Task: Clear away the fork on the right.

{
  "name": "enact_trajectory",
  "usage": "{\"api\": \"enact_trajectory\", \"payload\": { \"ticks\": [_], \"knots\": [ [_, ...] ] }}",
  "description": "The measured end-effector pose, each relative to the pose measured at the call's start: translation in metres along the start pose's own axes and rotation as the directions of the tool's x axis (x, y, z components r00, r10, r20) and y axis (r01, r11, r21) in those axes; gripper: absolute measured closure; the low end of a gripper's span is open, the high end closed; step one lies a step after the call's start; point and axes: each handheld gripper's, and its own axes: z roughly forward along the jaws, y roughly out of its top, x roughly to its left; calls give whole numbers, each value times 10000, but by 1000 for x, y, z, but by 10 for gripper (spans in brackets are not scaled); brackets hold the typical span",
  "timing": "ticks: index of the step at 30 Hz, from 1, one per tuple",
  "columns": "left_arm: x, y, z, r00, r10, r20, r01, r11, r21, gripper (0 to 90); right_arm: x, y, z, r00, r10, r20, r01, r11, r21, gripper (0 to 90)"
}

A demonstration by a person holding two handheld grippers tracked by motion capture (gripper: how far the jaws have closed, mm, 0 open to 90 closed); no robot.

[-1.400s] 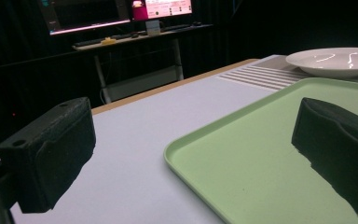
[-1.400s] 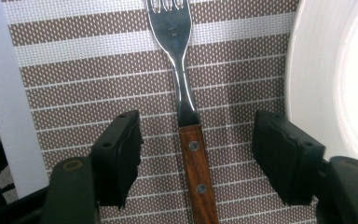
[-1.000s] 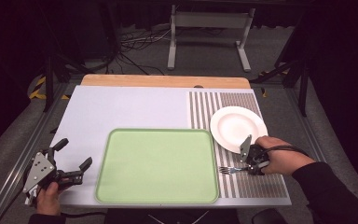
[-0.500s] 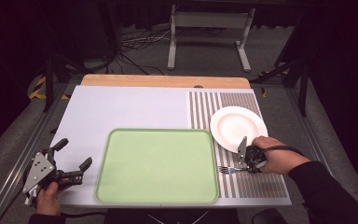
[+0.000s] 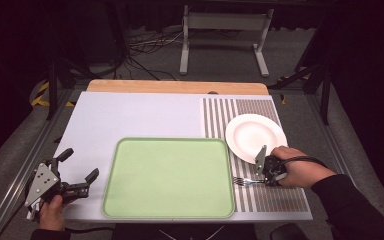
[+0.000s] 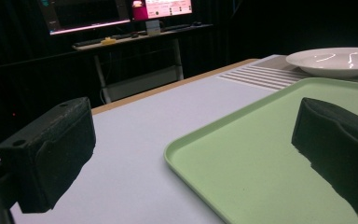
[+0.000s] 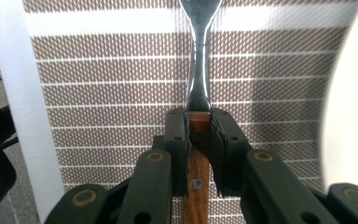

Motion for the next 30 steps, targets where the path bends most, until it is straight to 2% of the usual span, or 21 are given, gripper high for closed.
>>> {"api": "enact_trajectory", "payload": {
  "ticks": [10,18,21,30],
  "knots": [
    [0,0,0,10000,-14,8,14,10000,1,3,2,4,-28,9983,64,581,-38,9990,-435,775],
    [0,0,0,10000,-27,-8,27,10000,-2,3,1,8,-44,9966,172,809,-125,9982,-583,775],
    [0,0,0,10000,-39,-14,39,10000,-3,3,0,14,-51,9959,89,903,-22,9973,-740,775],
    [1,0,0,10000,-26,-12,26,10000,-16,3,-3,34,-60,9948,-61,1015,165,9946,-1024,775]
  ]
}}
